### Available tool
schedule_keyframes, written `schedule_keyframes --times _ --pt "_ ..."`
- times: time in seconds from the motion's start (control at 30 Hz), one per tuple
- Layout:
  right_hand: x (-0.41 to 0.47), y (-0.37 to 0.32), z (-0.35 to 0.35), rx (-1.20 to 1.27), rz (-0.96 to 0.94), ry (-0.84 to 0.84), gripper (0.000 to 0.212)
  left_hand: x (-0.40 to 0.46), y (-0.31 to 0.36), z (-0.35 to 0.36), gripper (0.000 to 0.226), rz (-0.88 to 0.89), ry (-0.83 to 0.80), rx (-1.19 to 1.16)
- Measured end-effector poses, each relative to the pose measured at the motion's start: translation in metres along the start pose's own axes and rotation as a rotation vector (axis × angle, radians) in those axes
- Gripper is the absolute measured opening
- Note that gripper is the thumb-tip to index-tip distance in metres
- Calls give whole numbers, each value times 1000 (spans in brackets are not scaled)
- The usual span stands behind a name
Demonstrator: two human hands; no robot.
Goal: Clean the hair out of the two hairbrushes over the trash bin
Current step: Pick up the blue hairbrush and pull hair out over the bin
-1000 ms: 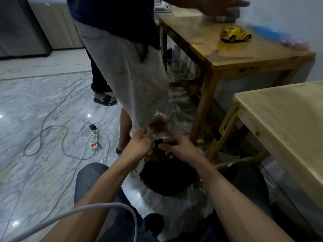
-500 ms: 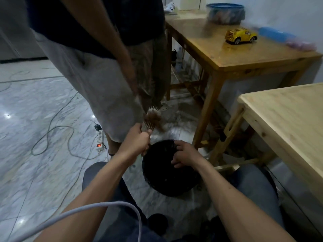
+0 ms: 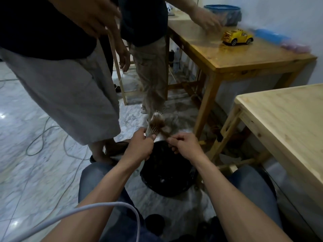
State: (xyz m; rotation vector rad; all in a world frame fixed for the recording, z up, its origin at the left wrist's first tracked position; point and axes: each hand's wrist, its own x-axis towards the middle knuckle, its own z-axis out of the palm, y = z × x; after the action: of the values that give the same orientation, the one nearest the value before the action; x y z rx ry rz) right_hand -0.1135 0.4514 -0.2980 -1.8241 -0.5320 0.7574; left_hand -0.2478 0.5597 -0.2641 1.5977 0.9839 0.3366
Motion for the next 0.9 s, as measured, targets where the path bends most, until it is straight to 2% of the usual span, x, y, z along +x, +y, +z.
schedule_keyframes --times 0.17,0.3,0.4,0.47,0.6,0.73,0.83,0.9 --pt "7 -2 -4 -180 23 103 14 2 -2 3 43 45 190 -25" --pt "17 -4 -10 -250 170 196 18 -3 0 9 43 66 247 -64" --pt "18 -1 -16 -322 308 337 34 -8 1 5 49 85 322 -73" --pt "15 5 -19 -325 379 370 38 -9 5 -1 51 111 376 -129" --pt "14 22 -16 -333 420 303 32 -8 3 -9 54 80 310 -69" --pt "8 7 -10 -328 372 90 22 -15 -8 0 52 51 208 -5" --pt "6 -1 -15 -139 285 89 55 -17 -15 9 47 32 148 -31" --pt "-1 -7 -16 72 258 20 46 -16 -16 14 46 11 116 -51"
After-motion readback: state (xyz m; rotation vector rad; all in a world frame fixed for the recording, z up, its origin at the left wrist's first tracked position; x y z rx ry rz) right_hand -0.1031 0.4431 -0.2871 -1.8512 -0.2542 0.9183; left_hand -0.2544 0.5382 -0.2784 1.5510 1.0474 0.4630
